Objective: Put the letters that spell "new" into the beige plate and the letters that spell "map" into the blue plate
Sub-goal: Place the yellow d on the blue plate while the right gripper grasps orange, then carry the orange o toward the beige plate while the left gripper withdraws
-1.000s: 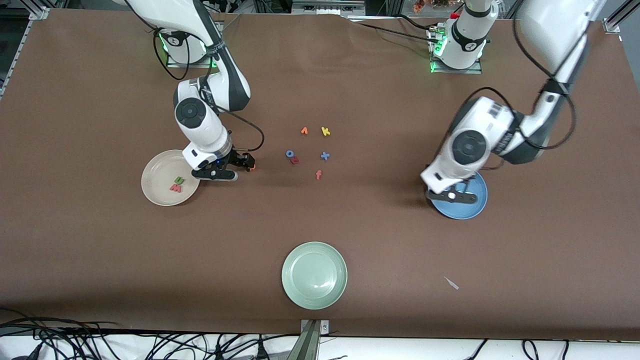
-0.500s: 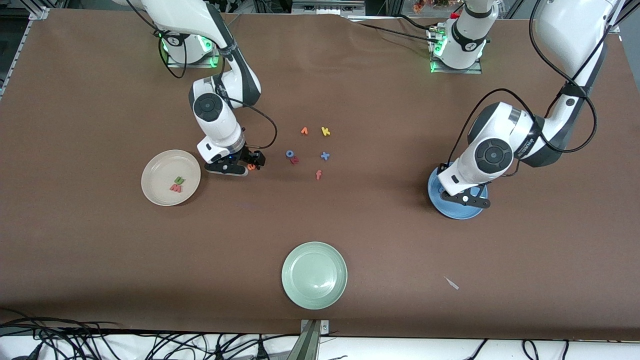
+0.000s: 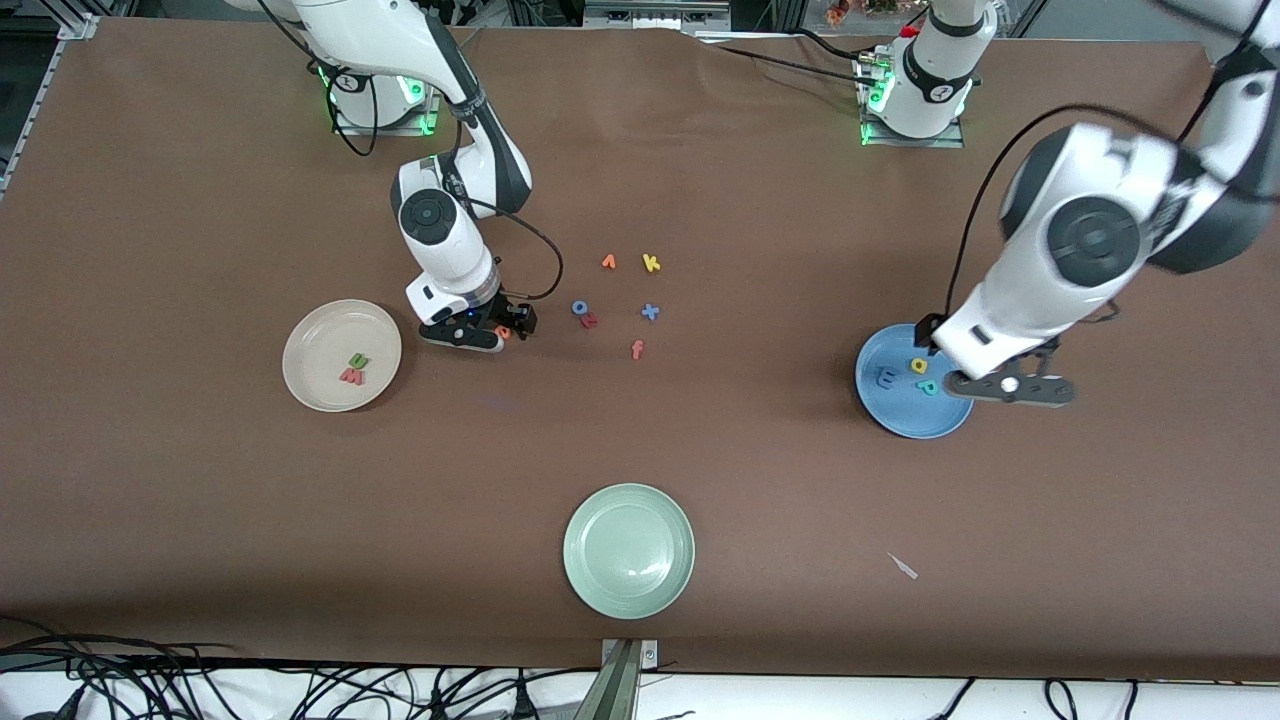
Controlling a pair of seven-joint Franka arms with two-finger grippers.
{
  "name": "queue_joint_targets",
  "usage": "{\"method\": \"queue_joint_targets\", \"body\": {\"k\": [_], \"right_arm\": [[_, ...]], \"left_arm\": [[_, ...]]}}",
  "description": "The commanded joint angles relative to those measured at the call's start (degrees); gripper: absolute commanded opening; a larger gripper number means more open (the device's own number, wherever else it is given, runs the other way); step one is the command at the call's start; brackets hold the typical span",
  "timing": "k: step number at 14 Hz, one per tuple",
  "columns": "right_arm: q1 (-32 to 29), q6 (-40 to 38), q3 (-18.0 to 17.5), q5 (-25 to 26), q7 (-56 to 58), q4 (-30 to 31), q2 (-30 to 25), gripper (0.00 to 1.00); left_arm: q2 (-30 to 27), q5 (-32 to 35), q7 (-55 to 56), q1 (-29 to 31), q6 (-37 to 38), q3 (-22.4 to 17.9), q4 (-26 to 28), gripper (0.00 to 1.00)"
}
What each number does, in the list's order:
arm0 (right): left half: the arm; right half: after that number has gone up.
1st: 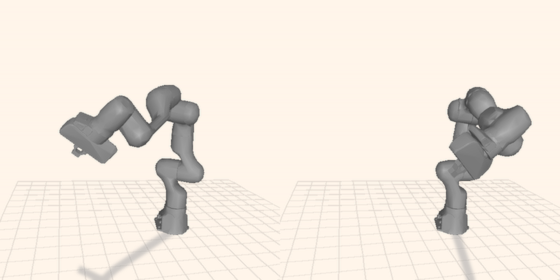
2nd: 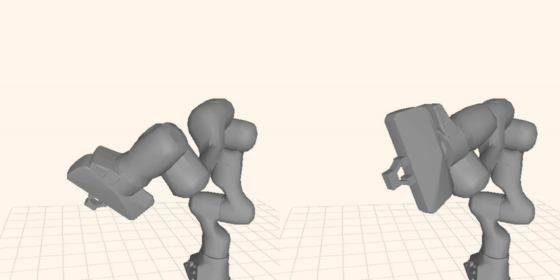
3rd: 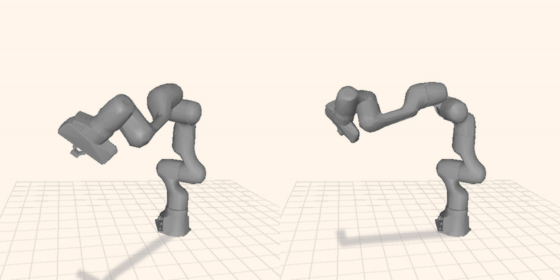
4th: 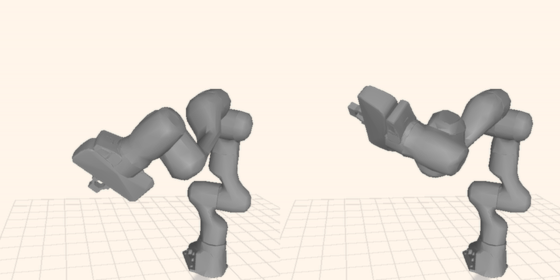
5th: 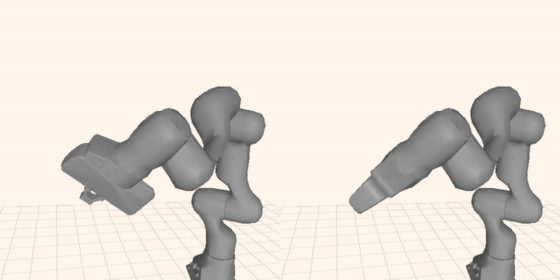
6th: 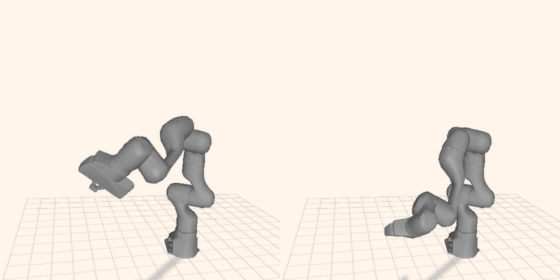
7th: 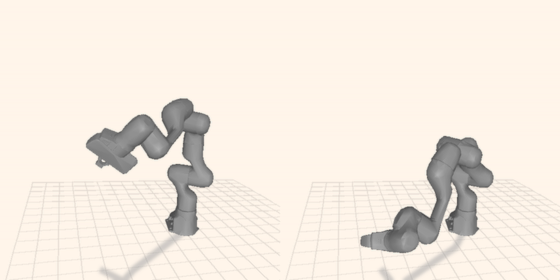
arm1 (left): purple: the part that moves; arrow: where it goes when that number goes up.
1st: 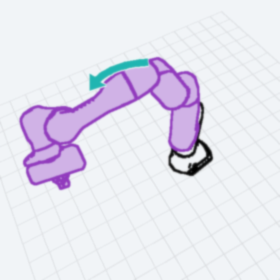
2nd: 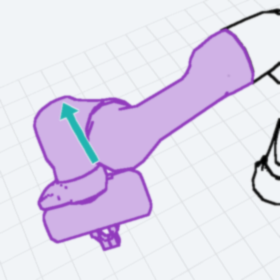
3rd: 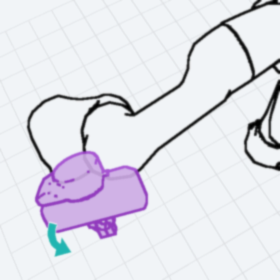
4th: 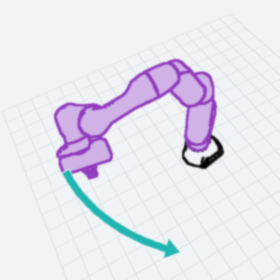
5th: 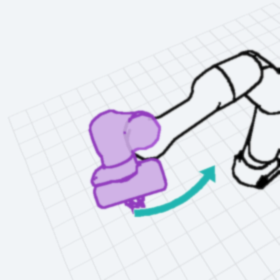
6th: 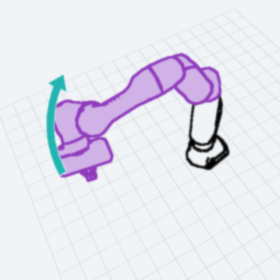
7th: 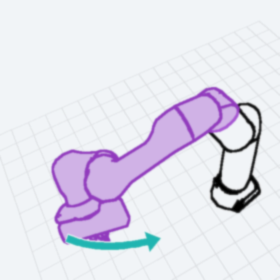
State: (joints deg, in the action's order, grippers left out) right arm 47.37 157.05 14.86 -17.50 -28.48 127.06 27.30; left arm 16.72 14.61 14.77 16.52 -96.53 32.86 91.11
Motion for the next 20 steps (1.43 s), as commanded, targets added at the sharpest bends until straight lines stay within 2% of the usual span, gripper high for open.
{"method": "queue_joint_targets", "body": {"k": [1,4,6,7,9,10,11,12,14,15,17,20], "right_arm": [[-0.09,0.45,-0.53,-1.22,-0.17,-0.24,0.04,0.67],[-0.09,0.19,-0.53,-1.23,-0.08,-0.24,0.04,0.54],[-0.26,0.19,-0.53,-1.23,-0.08,-0.24,0.04,0.43],[-0.35,0.19,-0.53,-1.23,-0.08,-0.24,0.04,0.38],[-0.62,0.19,-0.45,-1.23,0.01,-0.41,0.04,0.23],[-0.7,-0.33,-0.53,-1.4,-0.51,-1.11,0.04,0.15],[-0.79,-3.47,-0.45,-2.01,-1.04,-2.86,-0.05,0.1],[-0.88,-9.42,-0.01,-3.23,-1.22,-6.27,-0.14,0.08],[-2.45,-21.64,2.44,-3.6,-0.44,-13.04,-0.4,0.06],[-2.64,-26.22,4.72,-3.34,0.87,-15.16,-0.49,0.06],[-2.55,-32.48,9.55,-3.33,7.97,-17.1,-0.66,0.06],[-2.64,-37.42,16.5,-3.25,20.19,-17.38,-0.67,0.06]], "left_arm": [[0.68,-3.44,-3.34,0.87,7.92,-0.52,-9.35,1.0],[0.59,-4.06,-5.19,2.55,11.28,-0.34,-15.33,1.0],[-3.08,-3.97,-5.02,0.28,10.75,-3.04,-14.39,1.0],[-4.66,-5.02,-5.37,-2.26,10.84,-8.37,-13.51,1.0],[-7.22,-11.84,-6.07,-7.36,9.97,-18.13,-11.23,1.0],[-8.97,-15.8,-6.33,-9.91,8.92,-24.1,-8.61,1.0],[-11.34,-18.53,-8.34,-12.11,5.95,-28.25,-4.58,1.0],[-14.84,-18.91,-12.71,-13.35,2.18,-29.94,0.94,1.0],[-20.3,-18.56,-17.93,-14.76,-3.11,-30.05,9.93,1.0],[-20.85,-17.34,-17.85,-15.2,-2.96,-30.13,9.96,1.0],[-20.68,-10.85,-17.76,-16.51,-2.0,-29.78,9.0,1.0],[-20.33,-11.0,-17.67,-17.05,0.02,-29.96,7.95,1.0]]}}
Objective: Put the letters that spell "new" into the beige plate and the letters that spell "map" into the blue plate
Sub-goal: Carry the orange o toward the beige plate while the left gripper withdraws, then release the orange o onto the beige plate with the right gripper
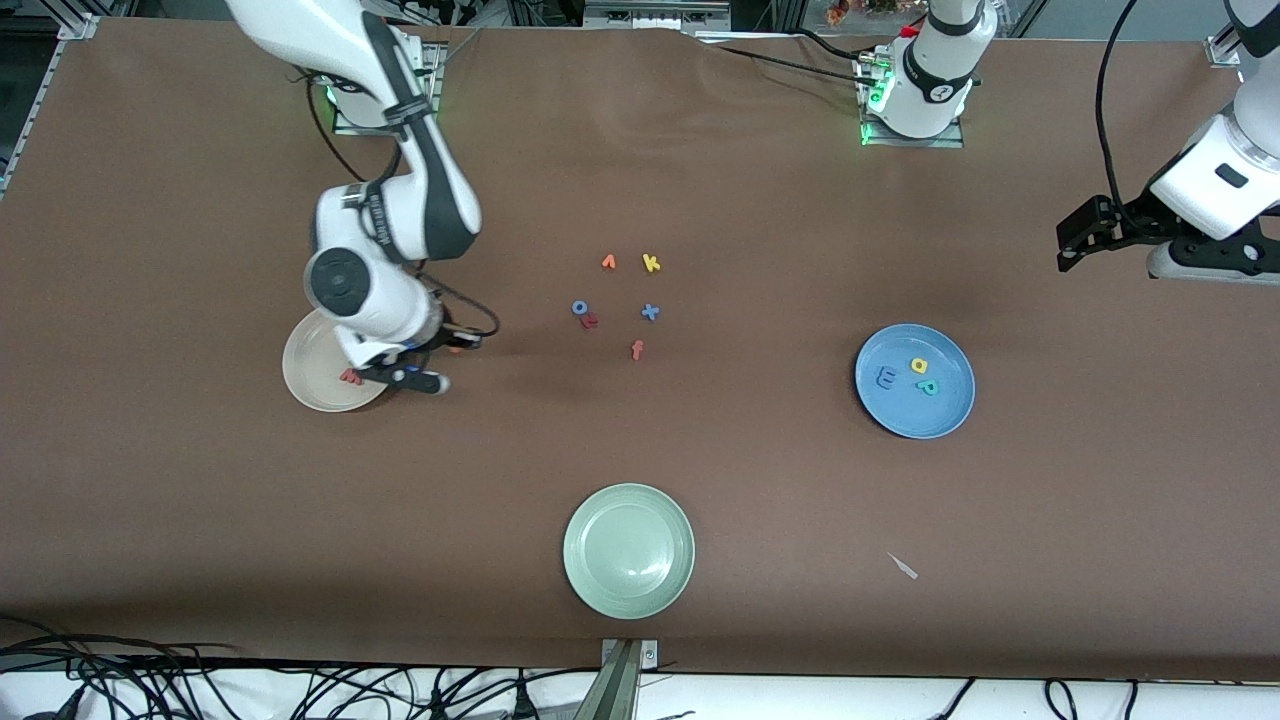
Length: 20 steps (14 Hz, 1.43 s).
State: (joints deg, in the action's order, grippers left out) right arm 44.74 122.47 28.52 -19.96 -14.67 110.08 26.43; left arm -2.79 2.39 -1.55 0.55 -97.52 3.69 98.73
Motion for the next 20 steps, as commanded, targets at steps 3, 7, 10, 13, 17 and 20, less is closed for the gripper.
{"method": "queue_joint_targets", "body": {"k": [3,7,10,13,17,20], "right_arm": [[-1.93,-3.82,6.19,-0.61,13.25,-0.39,1.34,0.06],[-5.81,-3.82,6.11,-0.78,18.09,-0.48,3.8,0.95],[-5.63,-11.77,6.2,-1.04,17.57,-6.69,3.27,1.0],[-5.72,-23.57,6.29,-1.13,15.04,-15.04,3.19,1.0],[-5.63,-35.25,7.24,-0.69,12.73,-23.58,1.62,1.0],[-5.63,-37.22,7.78,0.61,13.53,-24.74,-2.78,1.0]], "left_arm": [[2.08,-0.63,-1.26,-0.73,4.96,-0.79,-4.67,1.0],[2.97,-0.81,-0.74,-0.55,5.23,-0.7,-4.95,1.0],[2.97,-3.6,0.14,-0.29,5.85,-0.79,-4.95,1.0],[2.97,-4.58,1.29,0.15,6.11,-0.88,-4.86,1.0],[2.97,-4.67,1.03,1.55,6.2,-0.97,-4.86,1.0],[2.97,-4.76,1.2,1.91,7.17,-0.79,-4.86,1.0]]}}
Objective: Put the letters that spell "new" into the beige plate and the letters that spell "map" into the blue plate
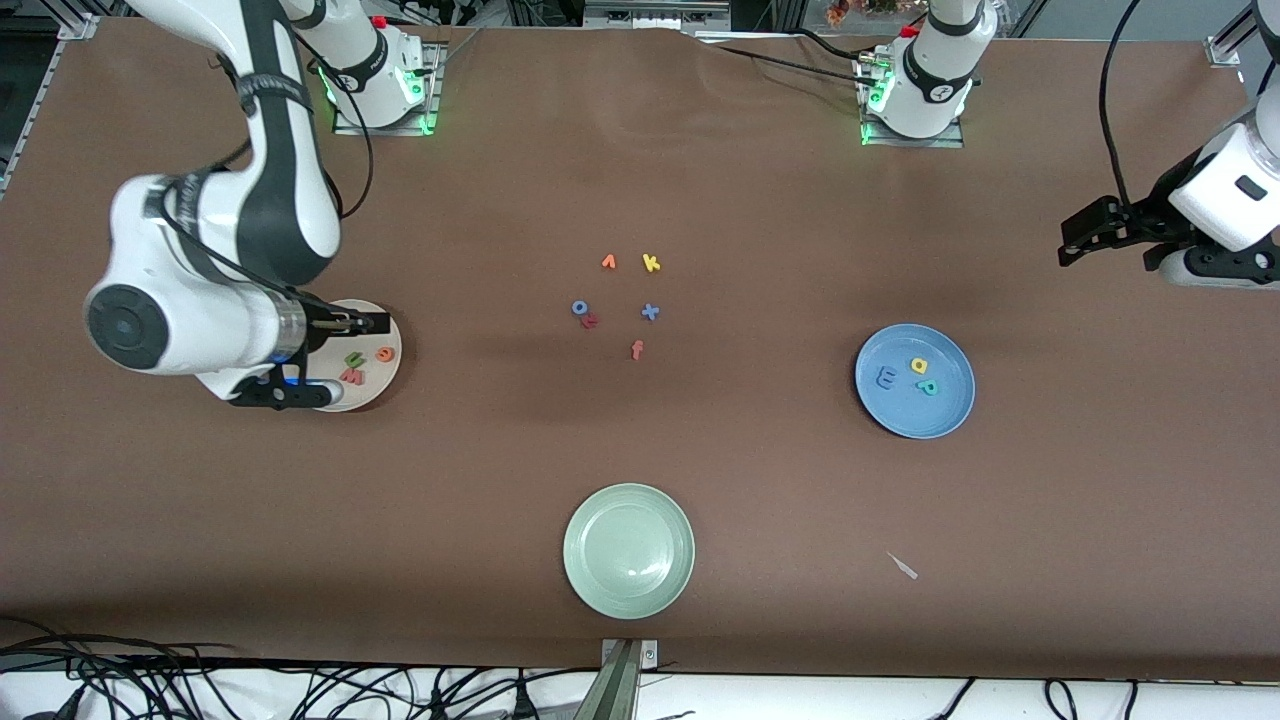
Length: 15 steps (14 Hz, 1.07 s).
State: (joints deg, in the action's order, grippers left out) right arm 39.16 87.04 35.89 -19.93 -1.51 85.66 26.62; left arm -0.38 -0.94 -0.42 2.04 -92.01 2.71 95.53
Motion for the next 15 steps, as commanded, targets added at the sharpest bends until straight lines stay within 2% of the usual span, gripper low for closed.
{"method": "queue_joint_targets", "body": {"k": [1,5,7,8,10,11,12,15], "right_arm": [[0.38,-1.78,0.41,1.64,0.45,-0.32,-3.76,1.0],[2.67,-2.57,0.67,2.97,0.28,-0.49,-4.64,1.0],[2.33,-2.4,-0.72,5.24,0.28,-1.2,-7.09,1.0],[0.93,-2.05,-3.69,7.78,0.28,-1.11,-8.15,1.0],[-9.14,0.05,-17.27,14.45,0.28,0.03,-12.18,1.0],[-12.76,0.41,-21.78,16.83,0.37,1.17,-14.21,1.0],[-14.1,0.15,-23.22,19.12,0.37,1.52,-16.05,1.0],[-19.19,0.33,-24.02,19.06,0.45,1.7,-19.4,1.0]], "left_arm": [[0.56,-1.43,0.07,0.34,1.75,0.36,-1.66,1.0],[0.47,-1.43,-0.02,0.34,1.93,0.45,-1.66,1.0],[0.47,-1.43,0.16,0.08,1.93,0.54,-1.75,1.0],[0.47,-1.43,0.16,-0.01,1.93,0.63,-1.75,1.0],[0.56,-1.43,0.25,-0.36,1.93,0.71,-1.75,1.0],[0.47,-1.43,0.25,-0.37,1.93,0.8,-1.75,1.0],[0.47,-1.43,0.16,-0.28,1.93,0.89,-1.75,1.0],[0.56,-1.25,0.25,-0.28,1.84,0.89,-2.01,1.0]]}}
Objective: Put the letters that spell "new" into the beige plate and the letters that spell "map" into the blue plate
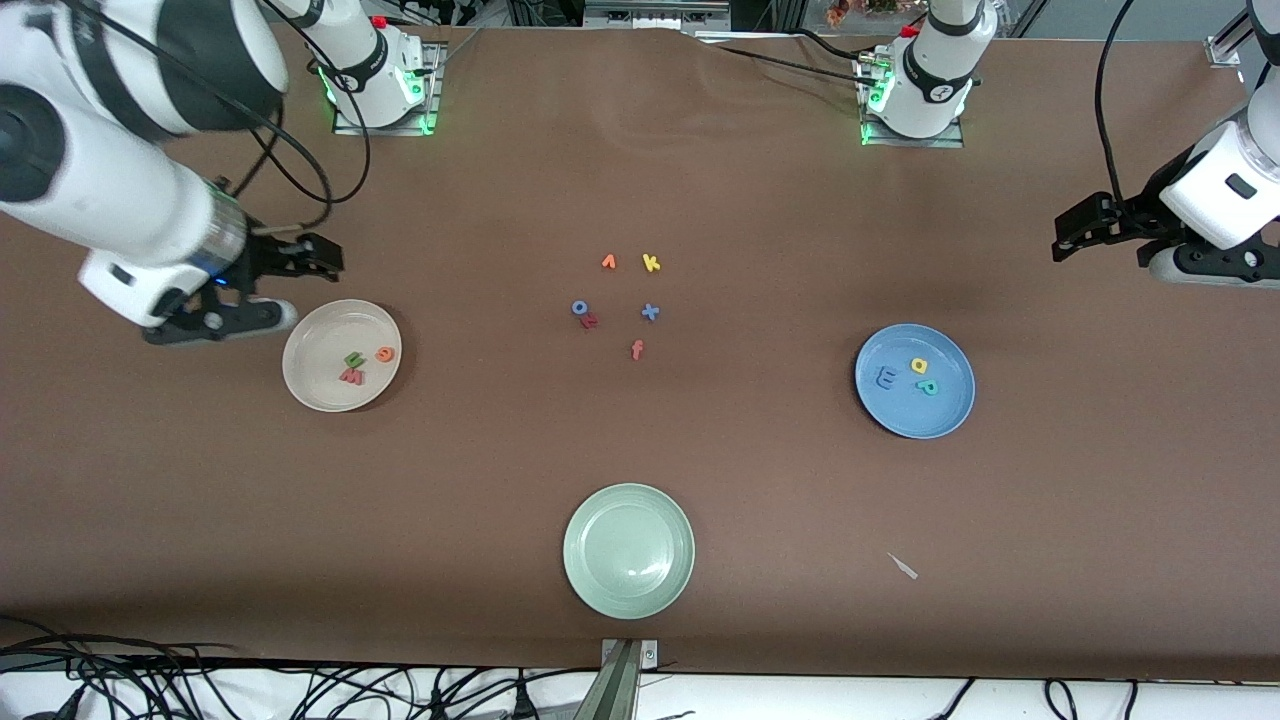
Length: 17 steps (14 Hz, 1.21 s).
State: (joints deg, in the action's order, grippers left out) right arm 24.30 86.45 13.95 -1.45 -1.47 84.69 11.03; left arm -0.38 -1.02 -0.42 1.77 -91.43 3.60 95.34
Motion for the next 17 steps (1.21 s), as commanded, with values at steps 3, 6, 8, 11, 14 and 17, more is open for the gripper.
{"method": "queue_joint_targets", "body": {"k": [3,6,8,11,14,17], "right_arm": [[-7.07,-0.66,-2.18,0.65,0.68,2.59,-5.84,1.0],[-8.74,-0.41,-3.48,0.83,2.6,3.29,-6.72,1.0],[-11.55,2.47,-6.91,1.44,2.09,6.79,-8.83,1.0],[-12.78,2.41,-7.62,1.45,2.26,6.98,-9.01,1.0],[-16.73,0.31,-11.13,1.45,2.44,6.81,-9.27,1.0],[-16.75,-0.32,-10.96,1.53,2.44,6.2,-8.58,1.0]], "left_arm": [[0.64,-0.83,0.15,0.07,1.26,-0.09,-2.44,1.0],[0.73,-0.74,0.15,-0.1,1.26,-0.09,-2.52,1.0],[0.9,-0.74,0.15,-0.1,1.26,0.09,-2.61,1.0],[0.9,-0.74,0.15,-0.1,1.26,0.17,-2.61,1.0],[0.9,-0.74,0.15,-0.1,1.35,0.26,-2.52,1.0],[0.9,-0.74,0.15,-0.1,1.35,0.26,-2.52,1.0]]}}
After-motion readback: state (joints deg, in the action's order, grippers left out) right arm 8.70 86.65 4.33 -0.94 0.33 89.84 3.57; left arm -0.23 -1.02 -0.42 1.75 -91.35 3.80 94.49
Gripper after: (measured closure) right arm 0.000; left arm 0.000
